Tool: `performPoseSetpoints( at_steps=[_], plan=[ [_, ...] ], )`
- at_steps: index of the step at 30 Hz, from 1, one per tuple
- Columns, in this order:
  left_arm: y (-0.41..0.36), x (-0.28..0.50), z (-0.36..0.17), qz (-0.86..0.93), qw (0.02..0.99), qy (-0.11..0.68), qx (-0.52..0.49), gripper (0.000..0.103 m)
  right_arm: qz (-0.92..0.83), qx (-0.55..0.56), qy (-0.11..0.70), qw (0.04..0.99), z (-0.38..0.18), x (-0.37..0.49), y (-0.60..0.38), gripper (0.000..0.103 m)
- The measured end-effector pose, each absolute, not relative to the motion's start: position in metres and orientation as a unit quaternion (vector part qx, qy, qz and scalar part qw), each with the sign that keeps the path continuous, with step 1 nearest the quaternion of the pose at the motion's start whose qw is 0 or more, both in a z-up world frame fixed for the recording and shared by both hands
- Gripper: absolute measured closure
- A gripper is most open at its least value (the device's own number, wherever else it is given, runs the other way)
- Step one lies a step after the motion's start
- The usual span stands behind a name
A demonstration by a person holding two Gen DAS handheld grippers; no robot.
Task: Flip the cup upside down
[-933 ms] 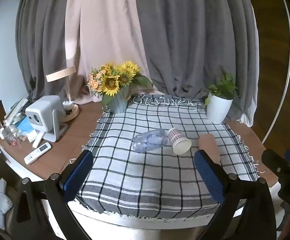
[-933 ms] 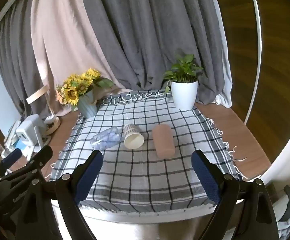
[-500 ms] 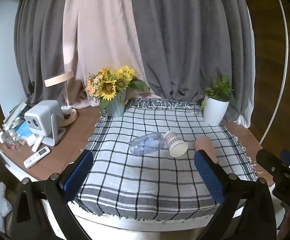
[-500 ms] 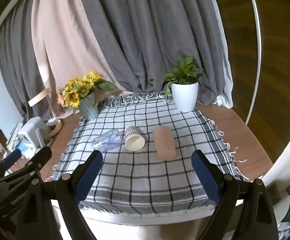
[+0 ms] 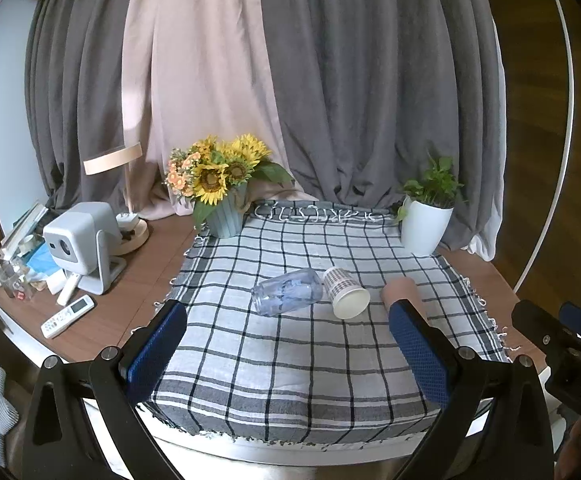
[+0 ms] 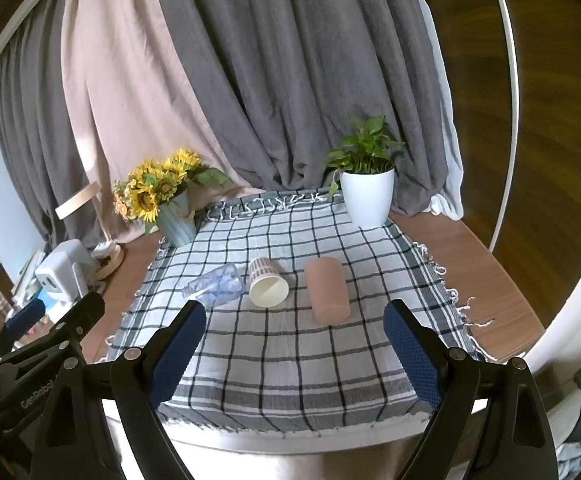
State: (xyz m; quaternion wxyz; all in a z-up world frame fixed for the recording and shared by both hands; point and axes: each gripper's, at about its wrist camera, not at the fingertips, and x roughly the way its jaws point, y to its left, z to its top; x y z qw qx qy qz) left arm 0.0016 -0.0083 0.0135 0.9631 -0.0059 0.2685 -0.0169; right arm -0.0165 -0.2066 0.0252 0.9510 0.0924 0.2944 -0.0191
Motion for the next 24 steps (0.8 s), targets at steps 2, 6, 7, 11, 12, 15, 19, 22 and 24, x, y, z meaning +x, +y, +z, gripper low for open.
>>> performPoseSetpoints(
  at_steps=[2,6,7,11,12,15,19,22,24],
  plan=[
    [-0.0073,-0.0002,0.0128,-0.019,0.963,0.268,-0.008,0.0,-0.018,0.093,0.295,0.951,0.0249,-0.0154,-0.209,0.012],
    [-0.007,-0.0005,0.0127,-0.02,0.963,0.267,-0.007,0.0,-0.018,0.093,0.295,0.951,0.0246,-0.0152,-0.2097,0.012],
    [-0.0068,0.0,0.0129,-0.02,0.964,0.267,-0.006,0.0,-0.018,0.093,0.295,0.951,0.0248,-0.0151,-0.2098,0.012],
    [-0.0084,-0.0004,0.0132,-0.018,0.963,0.268,-0.007,0.0,-0.017,0.092,0.294,0.951,0.0243,-0.0151,-0.2105,0.012],
    [-0.0082,-0.0009,0.0127,-0.019,0.963,0.267,-0.007,0.0,-0.017,0.092,0.294,0.951,0.0247,-0.0143,-0.2111,0.012],
    [-0.0086,0.0,0.0132,-0.019,0.963,0.268,-0.006,0.0,-0.016,0.091,0.293,0.952,0.026,-0.0136,-0.2107,0.012],
    [-0.0057,0.0016,0.0153,-0.023,0.962,0.27,-0.013,0.0,-0.016,0.091,0.292,0.952,0.0267,-0.0131,-0.2104,0.012],
    [-0.0035,-0.0008,0.0159,-0.026,0.962,0.27,-0.014,0.0,-0.017,0.092,0.291,0.952,0.0298,-0.0138,-0.2084,0.012],
    [-0.0033,-0.0021,0.0151,-0.025,0.963,0.268,-0.013,0.0,-0.018,0.092,0.289,0.953,0.0315,-0.0136,-0.2068,0.012]
  ],
)
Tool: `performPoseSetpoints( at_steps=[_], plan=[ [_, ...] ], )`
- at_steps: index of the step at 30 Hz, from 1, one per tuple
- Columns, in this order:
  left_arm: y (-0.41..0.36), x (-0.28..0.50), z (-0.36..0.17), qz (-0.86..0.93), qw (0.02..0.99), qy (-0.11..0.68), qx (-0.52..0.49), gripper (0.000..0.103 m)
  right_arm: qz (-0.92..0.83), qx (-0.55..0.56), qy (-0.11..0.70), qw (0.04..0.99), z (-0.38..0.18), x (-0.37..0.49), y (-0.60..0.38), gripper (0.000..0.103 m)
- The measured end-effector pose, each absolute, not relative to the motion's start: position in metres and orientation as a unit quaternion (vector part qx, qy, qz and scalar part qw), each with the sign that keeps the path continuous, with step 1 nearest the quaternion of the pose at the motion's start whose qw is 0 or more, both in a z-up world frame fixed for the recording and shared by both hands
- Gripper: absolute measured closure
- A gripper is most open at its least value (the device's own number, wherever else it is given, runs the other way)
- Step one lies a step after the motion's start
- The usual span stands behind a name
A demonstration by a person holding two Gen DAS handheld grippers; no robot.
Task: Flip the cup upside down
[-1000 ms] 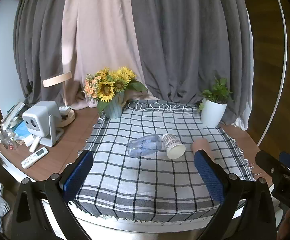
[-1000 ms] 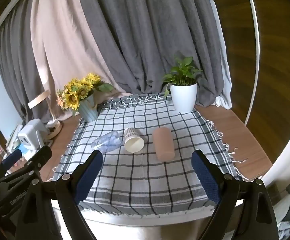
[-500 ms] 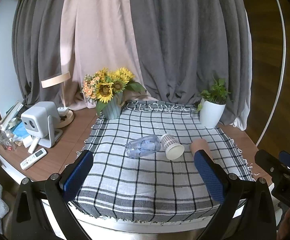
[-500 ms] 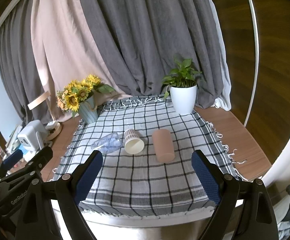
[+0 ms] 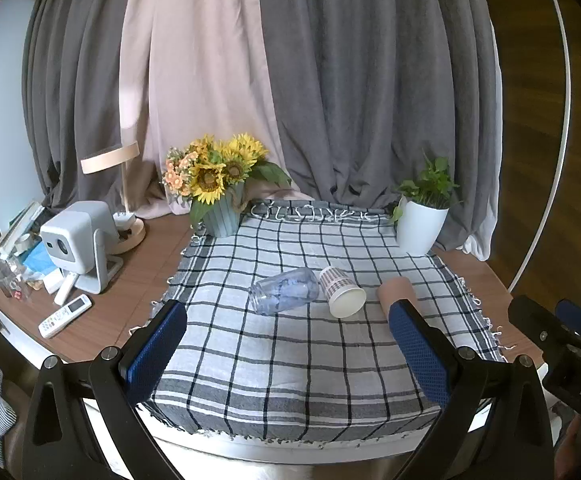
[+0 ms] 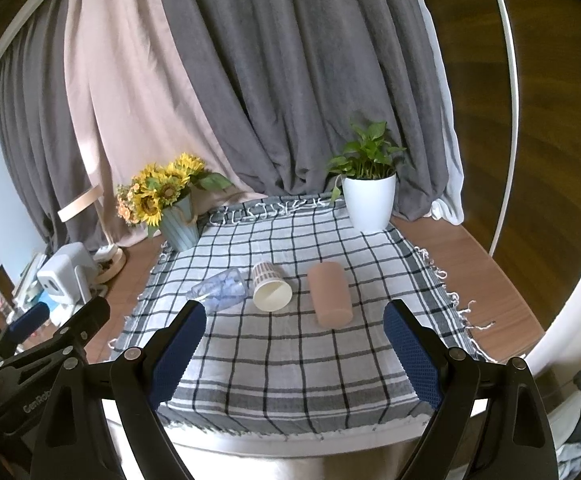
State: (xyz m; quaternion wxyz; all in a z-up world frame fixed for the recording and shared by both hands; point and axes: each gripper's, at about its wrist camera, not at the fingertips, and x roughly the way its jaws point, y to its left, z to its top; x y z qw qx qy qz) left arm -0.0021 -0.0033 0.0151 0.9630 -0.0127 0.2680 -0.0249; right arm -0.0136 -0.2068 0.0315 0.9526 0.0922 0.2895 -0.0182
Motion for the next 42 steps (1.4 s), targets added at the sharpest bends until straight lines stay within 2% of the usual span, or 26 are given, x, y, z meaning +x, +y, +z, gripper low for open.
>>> performPoseSetpoints(
  at_steps=[42],
  plan=[
    [-0.002,-0.004,0.01,-0.03,0.963,0.269,-0.006,0.0,-0.021,0.091,0.282,0.955,0.03,-0.016,-0.213,0.009]
  ],
)
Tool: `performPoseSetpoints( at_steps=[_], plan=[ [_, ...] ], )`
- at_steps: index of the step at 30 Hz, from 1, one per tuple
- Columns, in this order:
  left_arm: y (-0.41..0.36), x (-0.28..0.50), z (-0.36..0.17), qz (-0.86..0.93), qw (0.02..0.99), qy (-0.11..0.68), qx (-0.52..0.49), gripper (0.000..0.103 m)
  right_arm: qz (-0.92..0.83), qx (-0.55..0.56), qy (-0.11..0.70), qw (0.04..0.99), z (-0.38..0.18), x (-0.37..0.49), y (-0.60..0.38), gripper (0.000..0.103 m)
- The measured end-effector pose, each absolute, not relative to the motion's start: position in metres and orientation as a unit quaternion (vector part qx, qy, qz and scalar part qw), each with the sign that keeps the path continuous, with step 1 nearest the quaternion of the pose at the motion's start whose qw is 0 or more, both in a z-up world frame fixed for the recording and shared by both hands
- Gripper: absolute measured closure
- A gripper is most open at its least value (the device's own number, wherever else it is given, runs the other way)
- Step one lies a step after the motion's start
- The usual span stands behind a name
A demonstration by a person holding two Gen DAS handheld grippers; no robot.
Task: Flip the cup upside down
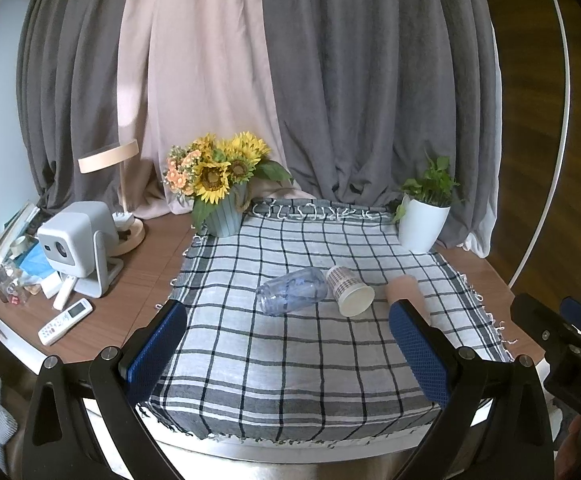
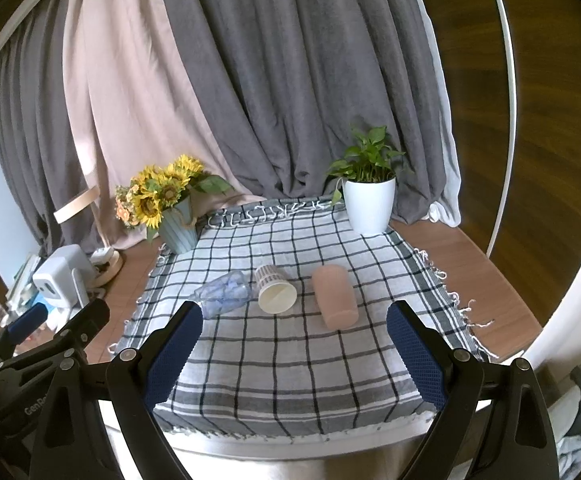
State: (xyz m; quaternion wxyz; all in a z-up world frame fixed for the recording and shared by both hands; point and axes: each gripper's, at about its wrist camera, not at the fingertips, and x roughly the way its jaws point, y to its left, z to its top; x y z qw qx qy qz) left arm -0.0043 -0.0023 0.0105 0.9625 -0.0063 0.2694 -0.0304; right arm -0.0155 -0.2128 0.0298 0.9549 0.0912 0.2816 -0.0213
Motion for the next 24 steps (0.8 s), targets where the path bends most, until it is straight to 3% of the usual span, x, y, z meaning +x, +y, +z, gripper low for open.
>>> performPoseSetpoints(
  at_steps=[11,24],
  plan=[
    [0.03,0.023,-0.009,-0.024,0.948,0.318,-0.019,0.0,-0.025,0.089,0.311,0.946,0.011,0.0,-0.191,0.009],
    [0.039,0.099,-0.049,0.032,0.922,0.385,-0.039,0.0,0.028,0.063,0.381,0.922,-0.024,0.093,-0.177,0.009]
  ],
)
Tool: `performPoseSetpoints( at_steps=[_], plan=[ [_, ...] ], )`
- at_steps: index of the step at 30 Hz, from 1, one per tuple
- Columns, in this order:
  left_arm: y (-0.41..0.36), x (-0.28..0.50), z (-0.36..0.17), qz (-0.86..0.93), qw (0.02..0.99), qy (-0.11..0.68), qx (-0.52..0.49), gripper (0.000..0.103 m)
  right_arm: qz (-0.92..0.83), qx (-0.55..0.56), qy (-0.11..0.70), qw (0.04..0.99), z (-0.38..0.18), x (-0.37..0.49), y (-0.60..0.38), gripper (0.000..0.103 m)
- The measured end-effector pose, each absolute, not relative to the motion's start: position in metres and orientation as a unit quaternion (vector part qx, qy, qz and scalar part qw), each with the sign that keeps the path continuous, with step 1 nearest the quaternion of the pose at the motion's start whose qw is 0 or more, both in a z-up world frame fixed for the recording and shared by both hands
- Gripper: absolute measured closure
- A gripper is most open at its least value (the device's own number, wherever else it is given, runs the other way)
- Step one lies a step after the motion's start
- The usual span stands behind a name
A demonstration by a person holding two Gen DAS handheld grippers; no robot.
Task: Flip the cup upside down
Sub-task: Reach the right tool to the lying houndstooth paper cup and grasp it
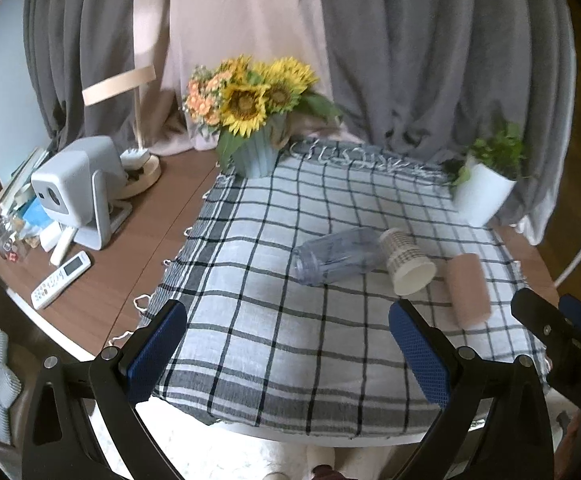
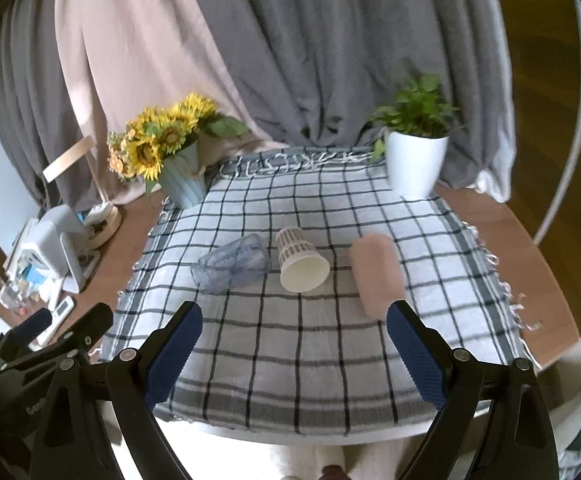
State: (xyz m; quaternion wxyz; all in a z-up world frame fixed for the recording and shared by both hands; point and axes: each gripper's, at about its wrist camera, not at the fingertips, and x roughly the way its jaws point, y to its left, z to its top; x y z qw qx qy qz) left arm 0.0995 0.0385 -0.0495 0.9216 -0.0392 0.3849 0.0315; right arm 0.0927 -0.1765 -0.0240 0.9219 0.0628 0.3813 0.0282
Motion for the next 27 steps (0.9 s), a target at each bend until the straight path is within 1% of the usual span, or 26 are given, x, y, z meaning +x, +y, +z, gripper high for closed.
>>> performPoseSetpoints(
  at_steps=[8,19,24,27],
  plan=[
    [0.029,0.163,-0.087,0.068,0.892,0.444,-0.054,0.0,0.084,0.05,0.446,0.89,-0.064,0.189,-0.175,0.009],
    [0.017,0.22,-0.126,0.111,0.855,0.501,-0.075,0.0,0.141,0.018,0.526,0.838,-0.119,0.291,-0.176,0.01],
    [0.013,0.236,-0.138,0.125,0.844,0.514,-0.086,0.0,0.145,0.006,0.569,0.81,-0.148,0.324,-0.174,0.017],
    [0.01,0.243,-0.143,0.131,0.84,0.519,-0.085,0.0,0.143,0.001,0.589,0.795,-0.163,0.337,-0.176,0.019]
  ],
)
